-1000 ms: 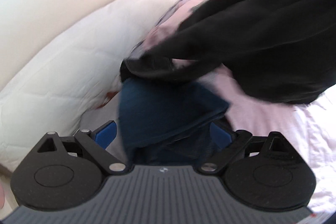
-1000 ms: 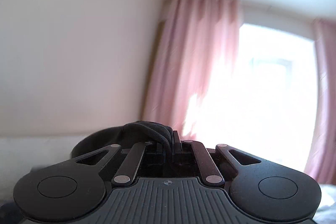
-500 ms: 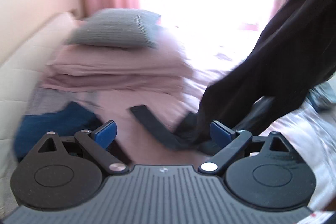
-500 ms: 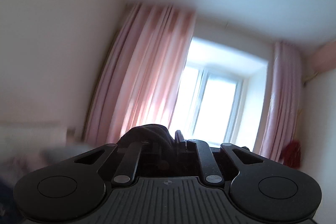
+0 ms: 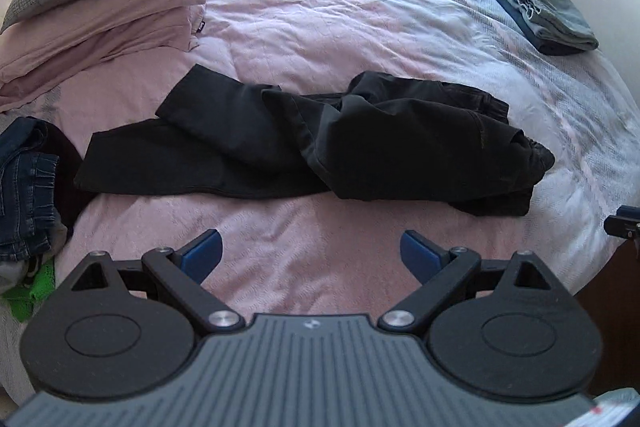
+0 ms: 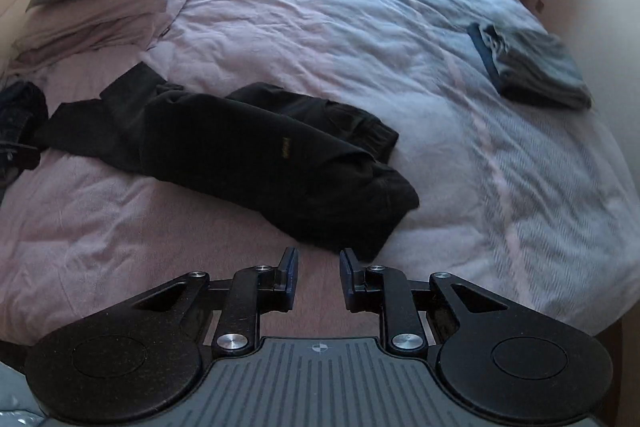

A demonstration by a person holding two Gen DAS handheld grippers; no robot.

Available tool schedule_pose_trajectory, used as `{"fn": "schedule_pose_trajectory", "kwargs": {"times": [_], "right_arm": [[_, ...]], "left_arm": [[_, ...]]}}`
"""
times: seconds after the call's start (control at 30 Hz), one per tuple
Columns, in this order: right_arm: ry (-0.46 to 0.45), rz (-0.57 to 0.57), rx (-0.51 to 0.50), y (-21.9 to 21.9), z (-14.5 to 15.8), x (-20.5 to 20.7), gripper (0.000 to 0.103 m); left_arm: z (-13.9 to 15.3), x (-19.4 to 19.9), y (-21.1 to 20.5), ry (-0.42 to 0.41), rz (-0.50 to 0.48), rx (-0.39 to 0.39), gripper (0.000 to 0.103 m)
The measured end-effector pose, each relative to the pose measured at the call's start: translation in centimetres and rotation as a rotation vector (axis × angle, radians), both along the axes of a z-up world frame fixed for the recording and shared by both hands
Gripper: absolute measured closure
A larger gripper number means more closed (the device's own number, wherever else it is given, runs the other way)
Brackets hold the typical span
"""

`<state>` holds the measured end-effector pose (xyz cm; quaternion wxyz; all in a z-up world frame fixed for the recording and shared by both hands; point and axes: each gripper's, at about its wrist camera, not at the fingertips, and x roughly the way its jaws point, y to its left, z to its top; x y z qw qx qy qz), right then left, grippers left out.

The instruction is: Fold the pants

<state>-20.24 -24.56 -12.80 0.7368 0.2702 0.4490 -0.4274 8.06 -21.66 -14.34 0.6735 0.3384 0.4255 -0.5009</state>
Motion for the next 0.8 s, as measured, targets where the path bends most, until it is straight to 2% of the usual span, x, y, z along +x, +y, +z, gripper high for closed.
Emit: {"fn": "schedule_pose_trajectory", "kwargs": {"times": [0.17,0.27,0.5,0.8], "right_arm": [[-0.032,-0.020,0.029,0.1,0.1,-4.1,0.084],[-0.079,-0.033,0.042,0.6,-1.1,-5.4,0.084],[-0.151,-0.062,0.064,1.7,-2.0,-5.1,0.084],[-0.152,-0.136,0.077,1.6,-1.9,-3.7,0.084]], "left_arm": [[0.8,-2.9,0.5,-0.010,0.026,0.017,0.009],[1.3,-3.2,1.0,-0.042,0.029,0.026,0.009],[1.8,-2.0,1.6,-0.075,0.046,0.030,0.009],[1.3,0.6,1.2,-0.054,0.017,0.018,0.009]]}}
